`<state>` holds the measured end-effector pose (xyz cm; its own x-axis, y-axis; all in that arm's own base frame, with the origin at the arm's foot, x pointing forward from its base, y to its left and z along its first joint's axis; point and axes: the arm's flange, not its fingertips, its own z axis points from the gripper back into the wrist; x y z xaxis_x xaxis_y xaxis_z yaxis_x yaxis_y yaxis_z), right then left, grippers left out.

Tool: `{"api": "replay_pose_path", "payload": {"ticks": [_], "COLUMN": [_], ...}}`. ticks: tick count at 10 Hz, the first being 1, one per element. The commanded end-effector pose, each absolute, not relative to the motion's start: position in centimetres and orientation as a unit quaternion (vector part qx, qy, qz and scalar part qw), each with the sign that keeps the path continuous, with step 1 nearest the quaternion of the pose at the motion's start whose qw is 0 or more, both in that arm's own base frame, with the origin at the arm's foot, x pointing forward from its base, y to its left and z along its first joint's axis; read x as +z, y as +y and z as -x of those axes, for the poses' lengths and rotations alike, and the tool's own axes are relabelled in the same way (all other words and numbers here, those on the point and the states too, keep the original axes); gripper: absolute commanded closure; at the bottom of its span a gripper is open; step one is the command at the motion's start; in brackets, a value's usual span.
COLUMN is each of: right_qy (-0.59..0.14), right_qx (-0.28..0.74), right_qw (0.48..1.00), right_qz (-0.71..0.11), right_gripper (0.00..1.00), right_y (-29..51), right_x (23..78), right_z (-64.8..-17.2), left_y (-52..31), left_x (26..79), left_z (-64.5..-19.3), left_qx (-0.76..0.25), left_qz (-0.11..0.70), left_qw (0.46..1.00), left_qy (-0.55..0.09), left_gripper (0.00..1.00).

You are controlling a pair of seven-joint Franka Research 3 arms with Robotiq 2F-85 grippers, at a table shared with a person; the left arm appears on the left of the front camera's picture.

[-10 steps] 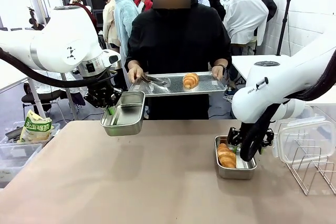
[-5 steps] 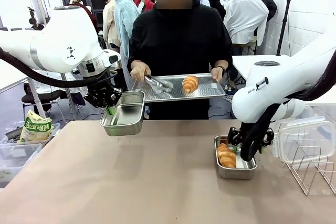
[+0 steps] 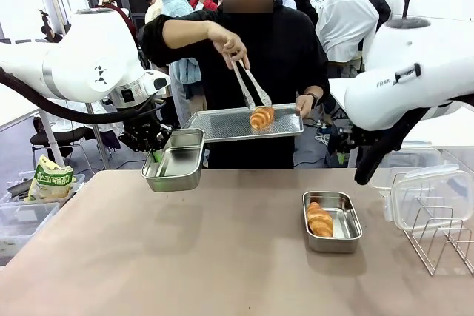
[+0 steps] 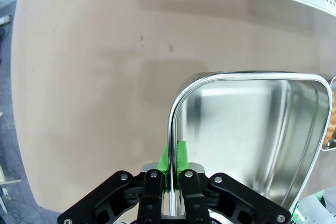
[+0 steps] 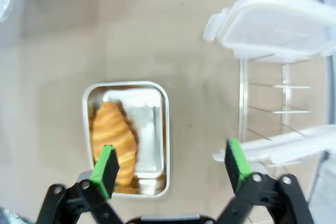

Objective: Place the bread in airtight containers.
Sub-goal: Once an object is inside an Airtight Container , place the container in the center of the table.

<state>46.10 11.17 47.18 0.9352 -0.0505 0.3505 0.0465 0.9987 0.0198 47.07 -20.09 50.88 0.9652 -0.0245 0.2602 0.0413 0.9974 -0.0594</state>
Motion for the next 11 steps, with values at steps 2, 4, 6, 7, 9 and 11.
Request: {"api": "replay_pose_path", "payload": {"ticks": [2, 4, 6, 7, 9, 11], "right_qy": [-0.161, -0.184, -0.184, -0.184, -0.184, -0.184], "right_qx": [-0.024, -0.027, -0.027, -0.027, -0.027, -0.027], "right_qw": [0.986, 0.983, 0.983, 0.983, 0.983, 0.983], "right_qz": [-0.019, -0.010, -0.010, -0.010, -0.010, -0.010], "right_gripper": [0.00, 0.00, 0.00, 0.00, 0.00, 0.00], "right_y": [11.01, 11.16, 11.16, 11.16, 11.16, 11.16], "right_x": [47.93, 48.15, 48.15, 48.15, 48.15, 48.15], "right_z": [-45.97, -46.02, -46.02, -46.02, -46.02, -46.02], "left_y": [-19.99, -19.99, -19.99, -19.99, -19.99, -19.99], "left_x": [51.27, 51.27, 51.27, 51.27, 51.27, 51.27], "left_z": [-47.07, -47.07, -47.07, -47.07, -47.07, -47.07], "left_qx": [-0.016, -0.016, -0.016, -0.016, -0.016, -0.016], "left_qz": [0.034, 0.034, 0.034, 0.034, 0.034, 0.034], "left_qw": [0.990, 0.990, 0.990, 0.990, 0.990, 0.990], "left_qy": [-0.134, -0.134, -0.134, -0.134, -0.134, -0.134], "left_gripper": [1.00, 1.00, 1.00, 1.00, 1.00, 1.00]}}
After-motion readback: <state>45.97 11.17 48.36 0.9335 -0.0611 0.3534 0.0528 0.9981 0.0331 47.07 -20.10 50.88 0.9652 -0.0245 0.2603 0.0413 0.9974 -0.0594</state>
